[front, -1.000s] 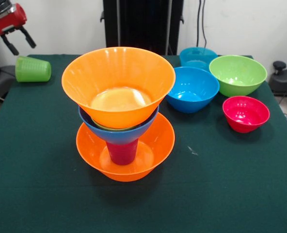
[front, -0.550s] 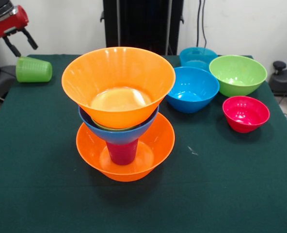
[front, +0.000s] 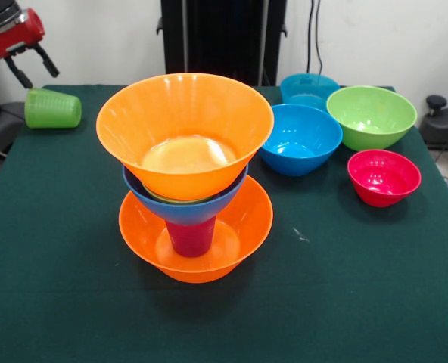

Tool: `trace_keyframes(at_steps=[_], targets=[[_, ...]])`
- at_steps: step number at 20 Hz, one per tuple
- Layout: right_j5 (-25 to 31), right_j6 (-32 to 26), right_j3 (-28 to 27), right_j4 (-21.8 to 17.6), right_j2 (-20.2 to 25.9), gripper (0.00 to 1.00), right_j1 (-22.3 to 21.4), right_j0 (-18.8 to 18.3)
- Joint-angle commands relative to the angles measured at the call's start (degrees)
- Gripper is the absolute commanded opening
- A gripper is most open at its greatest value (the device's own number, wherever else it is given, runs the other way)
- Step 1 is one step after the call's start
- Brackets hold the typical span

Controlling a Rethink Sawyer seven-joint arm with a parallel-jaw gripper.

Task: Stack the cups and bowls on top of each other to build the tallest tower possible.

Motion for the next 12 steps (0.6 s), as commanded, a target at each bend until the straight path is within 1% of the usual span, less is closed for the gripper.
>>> trace_keyframes(at_steps=[1,6,12], targets=[[-2.6,-13.3,-3.8,-5.6,-3.5,1.0,3.9,3.8],[-1.9,-14.1,-4.3,-5.3,-3.3,1.0,3.8,3.6],[-0.2,-14.3,-3.8,-4.0,-2.5,1.0,1.9,3.4]])
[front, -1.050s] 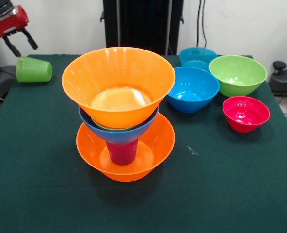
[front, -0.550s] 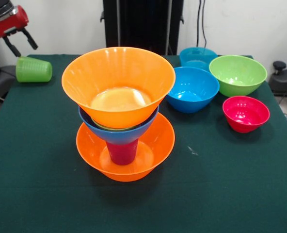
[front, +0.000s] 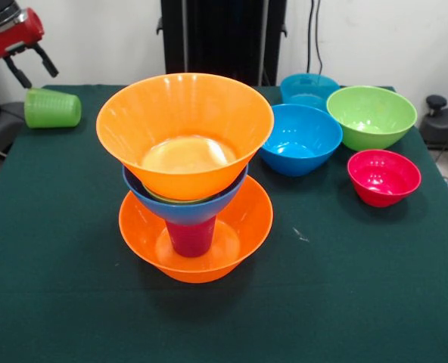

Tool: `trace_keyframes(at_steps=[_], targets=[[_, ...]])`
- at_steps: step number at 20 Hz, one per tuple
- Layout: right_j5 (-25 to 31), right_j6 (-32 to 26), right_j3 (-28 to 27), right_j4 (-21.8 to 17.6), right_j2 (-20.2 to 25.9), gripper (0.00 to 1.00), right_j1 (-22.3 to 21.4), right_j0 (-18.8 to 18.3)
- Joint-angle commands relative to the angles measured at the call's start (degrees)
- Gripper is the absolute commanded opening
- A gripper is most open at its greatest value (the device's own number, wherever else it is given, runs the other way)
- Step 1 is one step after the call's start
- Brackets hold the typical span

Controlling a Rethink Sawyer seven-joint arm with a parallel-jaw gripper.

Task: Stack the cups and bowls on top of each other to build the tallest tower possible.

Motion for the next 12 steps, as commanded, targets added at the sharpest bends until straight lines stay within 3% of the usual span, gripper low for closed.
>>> trace_keyframes(at_steps=[1,12], targets=[[-0.2,-14.4,-3.8,-3.9,-2.3,1.0,1.9,3.3],[-0.1,-13.9,-3.6,-3.3,-1.8,1.0,1.4,3.5]])
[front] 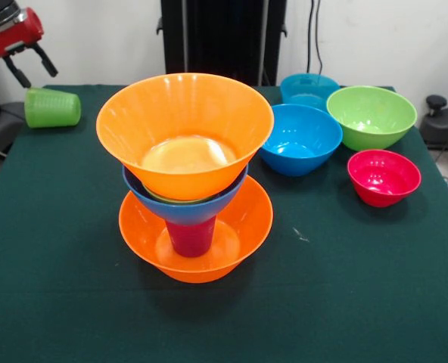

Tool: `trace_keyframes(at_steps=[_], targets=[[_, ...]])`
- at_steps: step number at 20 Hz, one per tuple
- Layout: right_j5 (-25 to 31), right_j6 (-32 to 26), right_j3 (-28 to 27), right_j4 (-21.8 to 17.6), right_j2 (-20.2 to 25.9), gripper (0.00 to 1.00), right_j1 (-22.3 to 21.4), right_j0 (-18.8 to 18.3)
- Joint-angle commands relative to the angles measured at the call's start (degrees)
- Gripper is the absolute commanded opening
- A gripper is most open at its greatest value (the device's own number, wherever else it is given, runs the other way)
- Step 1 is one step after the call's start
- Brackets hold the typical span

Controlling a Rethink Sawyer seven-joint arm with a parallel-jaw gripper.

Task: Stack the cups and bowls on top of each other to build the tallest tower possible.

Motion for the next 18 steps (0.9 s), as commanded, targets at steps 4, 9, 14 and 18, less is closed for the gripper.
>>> trace_keyframes(at_steps=[4,9,14,18], targets=[[0.2,-14.0,-3.3,-3.1,-1.6,1.0,0.9,3.3],[0.6,-13.8,-2.7,-2.6,-1.2,1.0,-0.2,3.1],[0.4,-13.5,-2.7,-2.6,-1.2,1.0,-0.2,3.2],[0.1,-13.2,-2.4,-2.6,-1.2,1.0,-0.3,3.1]])
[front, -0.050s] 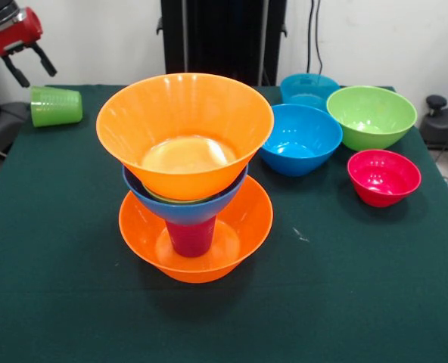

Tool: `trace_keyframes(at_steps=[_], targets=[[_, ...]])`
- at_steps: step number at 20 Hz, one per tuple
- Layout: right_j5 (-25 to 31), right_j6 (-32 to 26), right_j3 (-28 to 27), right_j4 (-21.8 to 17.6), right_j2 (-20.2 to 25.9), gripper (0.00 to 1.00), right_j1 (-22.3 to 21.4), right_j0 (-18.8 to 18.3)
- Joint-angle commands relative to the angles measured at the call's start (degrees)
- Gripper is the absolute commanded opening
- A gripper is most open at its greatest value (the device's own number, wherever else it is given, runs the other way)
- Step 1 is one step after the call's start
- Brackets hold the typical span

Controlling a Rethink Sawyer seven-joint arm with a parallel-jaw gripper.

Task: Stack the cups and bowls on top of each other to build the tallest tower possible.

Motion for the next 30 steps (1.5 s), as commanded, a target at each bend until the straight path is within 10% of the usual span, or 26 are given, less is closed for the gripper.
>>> trace_keyframes(at_steps=[1,30], targets=[[0.1,-13.0,-2.3,-2.6,-1.2,1.0,-0.2,3.2],[-1.2,-14.1,-5.4,-4.1,-2.1,1.0,2.2,4.2]])
